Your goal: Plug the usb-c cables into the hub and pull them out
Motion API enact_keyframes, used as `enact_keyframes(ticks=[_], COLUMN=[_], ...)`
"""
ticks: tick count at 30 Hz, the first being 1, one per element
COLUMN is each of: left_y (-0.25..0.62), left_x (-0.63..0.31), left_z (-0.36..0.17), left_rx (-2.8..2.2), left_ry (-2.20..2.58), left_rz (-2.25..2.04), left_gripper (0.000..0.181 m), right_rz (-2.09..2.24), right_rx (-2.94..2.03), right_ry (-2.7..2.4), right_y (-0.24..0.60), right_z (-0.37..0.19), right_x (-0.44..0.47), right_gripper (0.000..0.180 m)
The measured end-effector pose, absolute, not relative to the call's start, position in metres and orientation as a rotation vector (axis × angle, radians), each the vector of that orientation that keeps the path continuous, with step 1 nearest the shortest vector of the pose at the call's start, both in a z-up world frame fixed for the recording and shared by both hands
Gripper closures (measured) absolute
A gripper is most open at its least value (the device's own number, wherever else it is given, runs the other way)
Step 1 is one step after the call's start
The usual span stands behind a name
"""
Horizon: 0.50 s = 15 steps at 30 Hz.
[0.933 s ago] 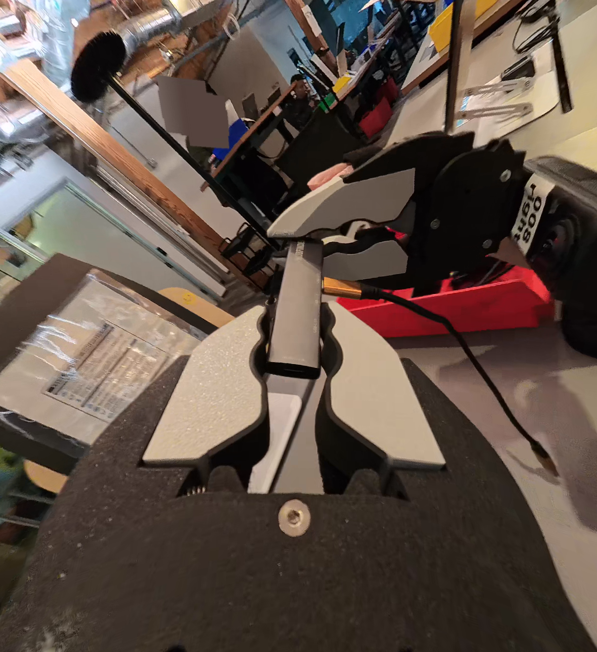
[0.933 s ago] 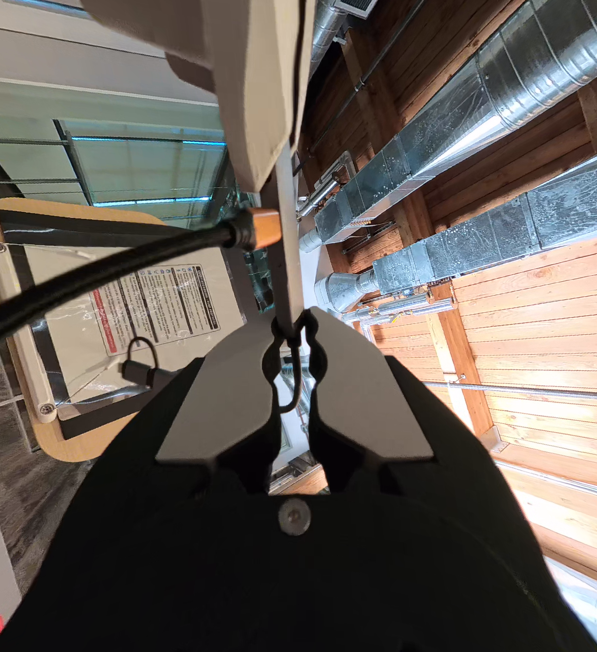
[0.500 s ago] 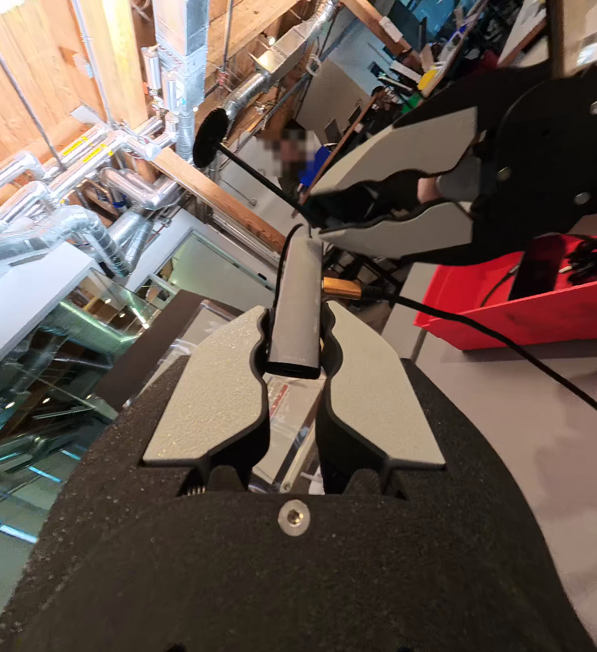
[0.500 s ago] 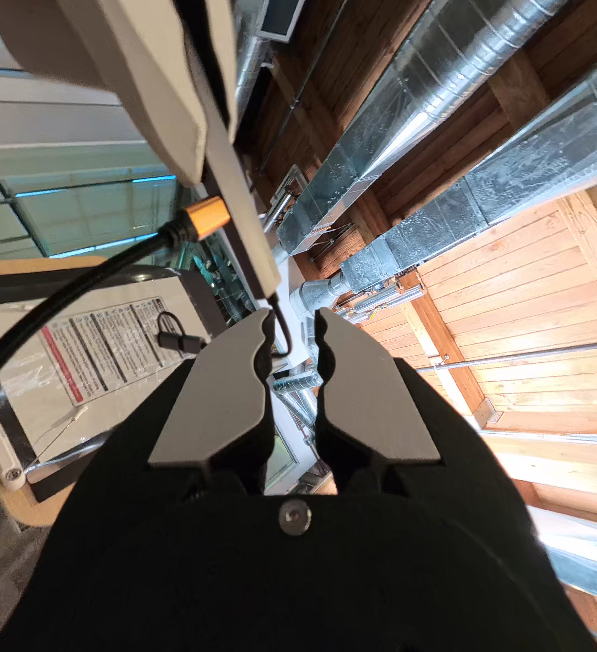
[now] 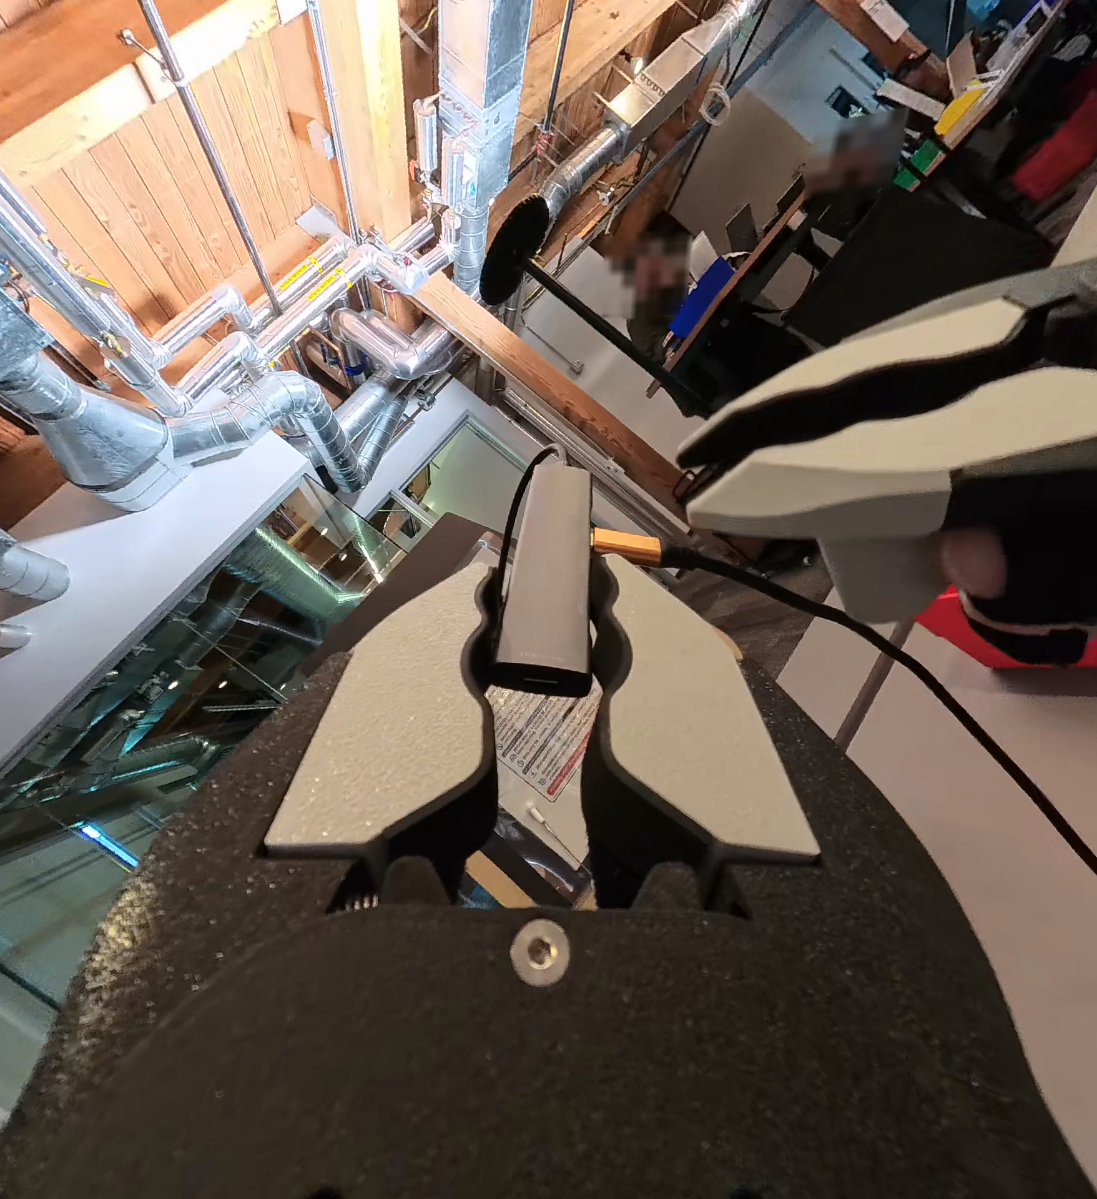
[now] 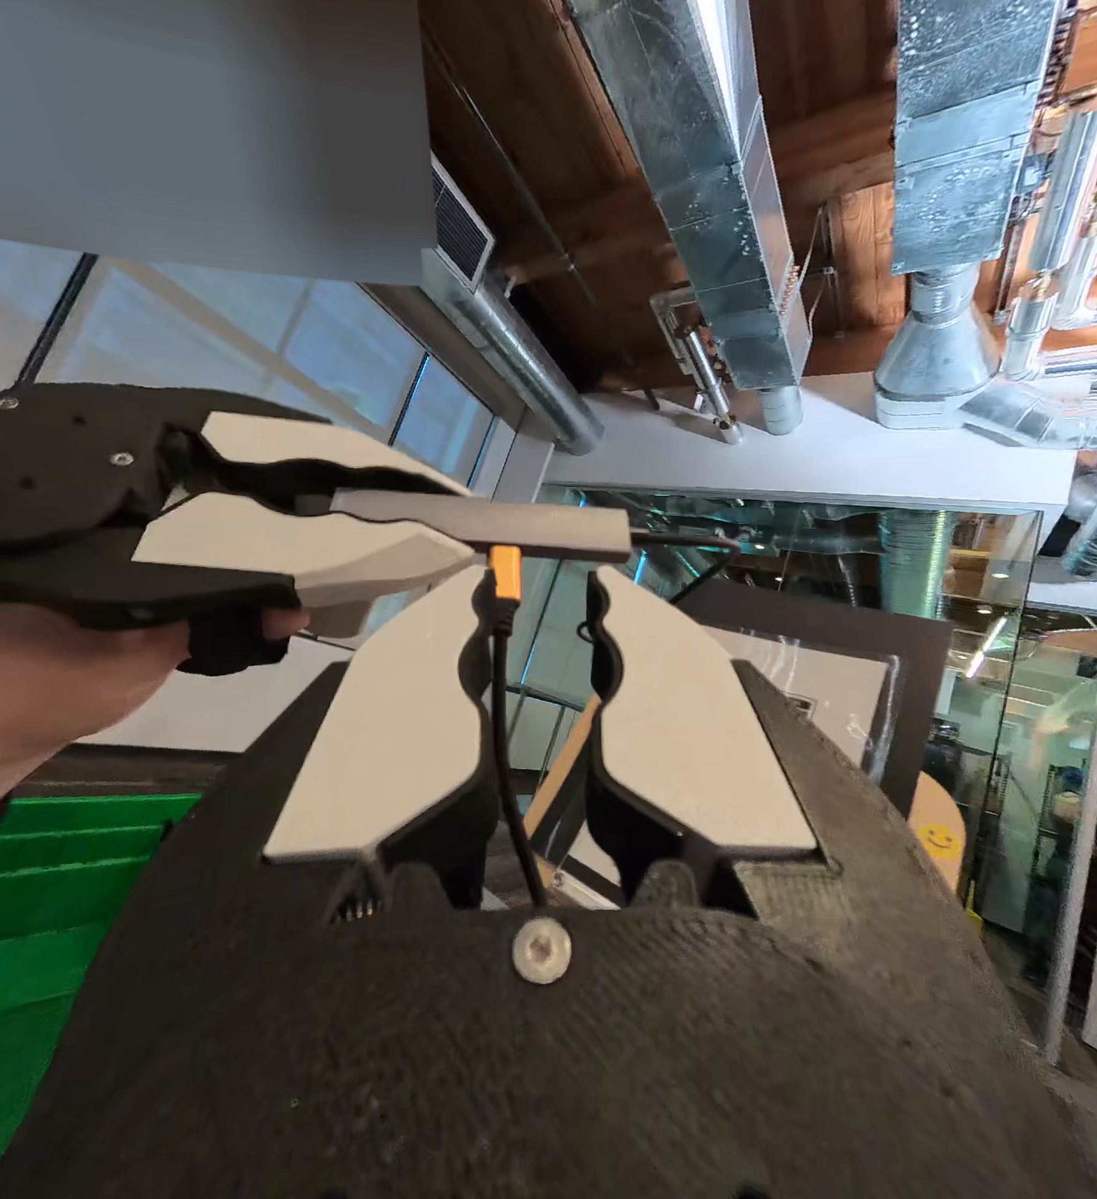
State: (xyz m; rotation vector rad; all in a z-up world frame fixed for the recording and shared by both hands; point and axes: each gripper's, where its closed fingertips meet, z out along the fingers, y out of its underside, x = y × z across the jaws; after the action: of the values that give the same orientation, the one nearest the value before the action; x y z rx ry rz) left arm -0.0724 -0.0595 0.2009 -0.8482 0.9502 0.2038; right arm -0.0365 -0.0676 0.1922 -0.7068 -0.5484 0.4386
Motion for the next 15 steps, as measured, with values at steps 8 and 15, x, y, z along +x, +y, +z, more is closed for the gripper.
enact_keyframes(ticks=[8, 15], left_y=[-0.061, -0.063], left_x=[-0.063, -0.056], left_z=[0.195, 0.193], left_rx=[-0.847, -0.842], left_ry=[0.981, 0.999], left_rz=[0.221, 0.235], left_gripper=[0.155, 0.155], right_rz=[0.431, 0.423], right_rx=[-0.735, -0.753], right_ry=[-0.560, -0.560], right_y=[-0.062, -0.057], right_z=[0.182, 0.181], right_x=[-0.045, -0.044], right_gripper=[0.157, 0.159])
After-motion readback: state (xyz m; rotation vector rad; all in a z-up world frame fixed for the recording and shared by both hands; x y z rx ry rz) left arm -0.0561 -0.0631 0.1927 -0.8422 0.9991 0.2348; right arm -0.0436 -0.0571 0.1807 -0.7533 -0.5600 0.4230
